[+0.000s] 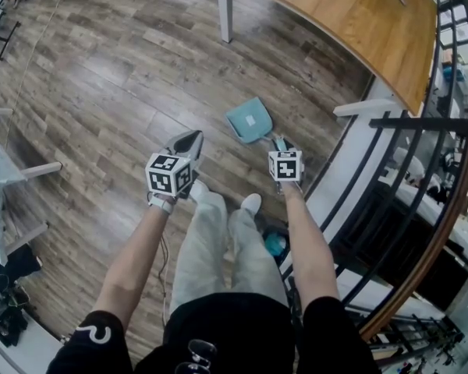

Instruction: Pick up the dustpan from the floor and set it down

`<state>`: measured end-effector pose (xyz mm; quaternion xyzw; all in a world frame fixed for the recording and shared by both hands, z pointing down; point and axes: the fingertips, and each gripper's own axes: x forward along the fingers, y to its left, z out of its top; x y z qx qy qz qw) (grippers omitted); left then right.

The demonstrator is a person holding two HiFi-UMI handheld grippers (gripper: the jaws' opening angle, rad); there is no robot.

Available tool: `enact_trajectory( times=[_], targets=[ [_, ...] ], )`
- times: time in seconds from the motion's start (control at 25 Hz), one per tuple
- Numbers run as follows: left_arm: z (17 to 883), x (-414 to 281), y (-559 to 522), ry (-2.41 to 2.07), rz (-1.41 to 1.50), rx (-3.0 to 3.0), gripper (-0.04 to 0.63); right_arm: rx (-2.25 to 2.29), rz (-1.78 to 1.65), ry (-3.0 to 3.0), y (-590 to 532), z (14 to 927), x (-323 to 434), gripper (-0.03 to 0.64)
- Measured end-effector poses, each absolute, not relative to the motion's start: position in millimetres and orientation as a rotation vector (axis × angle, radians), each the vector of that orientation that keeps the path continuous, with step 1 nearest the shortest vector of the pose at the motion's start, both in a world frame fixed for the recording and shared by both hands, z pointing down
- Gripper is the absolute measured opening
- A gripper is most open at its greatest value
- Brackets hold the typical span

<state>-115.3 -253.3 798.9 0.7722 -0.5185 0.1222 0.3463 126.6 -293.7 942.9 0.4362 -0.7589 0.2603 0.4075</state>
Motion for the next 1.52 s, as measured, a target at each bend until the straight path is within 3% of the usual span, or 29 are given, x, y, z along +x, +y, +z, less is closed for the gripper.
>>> enact_trajectory(
  times=[0.4, 0.84, 1.28, 1.52],
  targets=[
    [789.1, -103.7, -251.6, -1.364, 0.32, 2.0, -0.001, 1.075, 0.663, -1.992, -290.5, 911.6, 123.5, 0.155],
    [745.9, -76.0, -232.3, -1.374, 0.367, 2.04, -0.002, 1.078, 0.613, -2.097, -287.2, 834.1, 144.6, 0.156],
    [629.8, -33.5, -232.8, -1.43, 0.295, 2.177, -0.001, 1.18, 0.489, -2.212, -285.9, 693.6, 186.7, 0.007],
    [570.0, -3.7, -215.1, -1.397, 0.208, 2.224, -0.002, 1.158, 0.471, -2.289, -264.7, 616.2, 200.1, -0.003]
  ],
)
